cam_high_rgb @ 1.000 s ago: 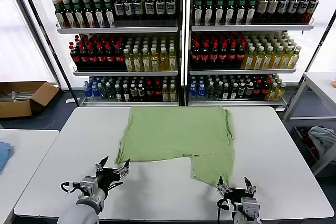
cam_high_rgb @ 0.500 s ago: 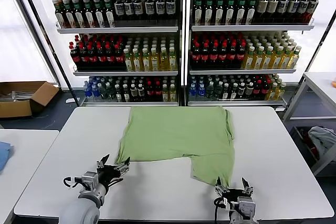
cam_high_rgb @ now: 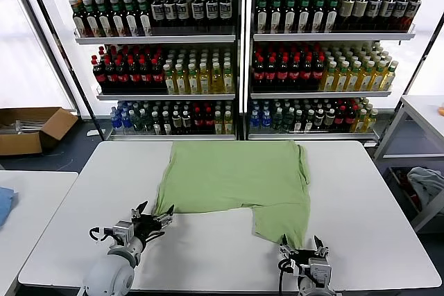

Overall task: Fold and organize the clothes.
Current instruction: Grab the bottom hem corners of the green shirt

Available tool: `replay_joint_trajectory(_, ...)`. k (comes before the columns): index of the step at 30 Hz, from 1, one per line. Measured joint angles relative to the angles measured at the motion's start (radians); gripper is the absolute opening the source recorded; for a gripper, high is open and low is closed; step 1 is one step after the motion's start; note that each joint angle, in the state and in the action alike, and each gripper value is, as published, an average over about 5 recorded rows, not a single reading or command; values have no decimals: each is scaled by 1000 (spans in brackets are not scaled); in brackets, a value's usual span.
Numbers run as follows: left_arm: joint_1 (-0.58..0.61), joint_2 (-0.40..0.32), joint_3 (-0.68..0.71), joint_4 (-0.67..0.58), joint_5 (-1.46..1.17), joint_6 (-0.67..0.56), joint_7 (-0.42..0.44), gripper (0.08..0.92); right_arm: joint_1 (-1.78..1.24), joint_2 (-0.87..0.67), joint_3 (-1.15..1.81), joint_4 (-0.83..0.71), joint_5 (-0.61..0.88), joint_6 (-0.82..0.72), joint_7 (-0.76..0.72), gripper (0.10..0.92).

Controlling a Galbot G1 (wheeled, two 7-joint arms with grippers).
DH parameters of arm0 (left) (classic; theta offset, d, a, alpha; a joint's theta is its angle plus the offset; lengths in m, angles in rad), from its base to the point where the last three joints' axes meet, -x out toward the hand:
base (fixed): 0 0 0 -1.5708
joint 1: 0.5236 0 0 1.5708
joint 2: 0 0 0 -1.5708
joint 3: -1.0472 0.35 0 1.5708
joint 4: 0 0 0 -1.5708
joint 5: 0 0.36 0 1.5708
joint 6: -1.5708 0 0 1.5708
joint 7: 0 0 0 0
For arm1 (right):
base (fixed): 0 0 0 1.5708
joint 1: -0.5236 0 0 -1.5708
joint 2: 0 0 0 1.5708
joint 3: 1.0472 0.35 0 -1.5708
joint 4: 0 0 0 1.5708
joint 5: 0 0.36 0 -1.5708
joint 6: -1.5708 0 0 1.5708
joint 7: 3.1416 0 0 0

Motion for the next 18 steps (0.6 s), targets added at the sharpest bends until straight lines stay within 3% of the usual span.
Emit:
replay_joint_trajectory(13, 5, -14, 14, 19, 4, 9, 18, 436, 10, -5, 2, -14, 10, 2, -5, 719)
replay_joint_trajectory(18, 14, -22, 15, 24, 8, 9, 23, 289, 11, -4, 2, -19, 11, 2, -8, 598)
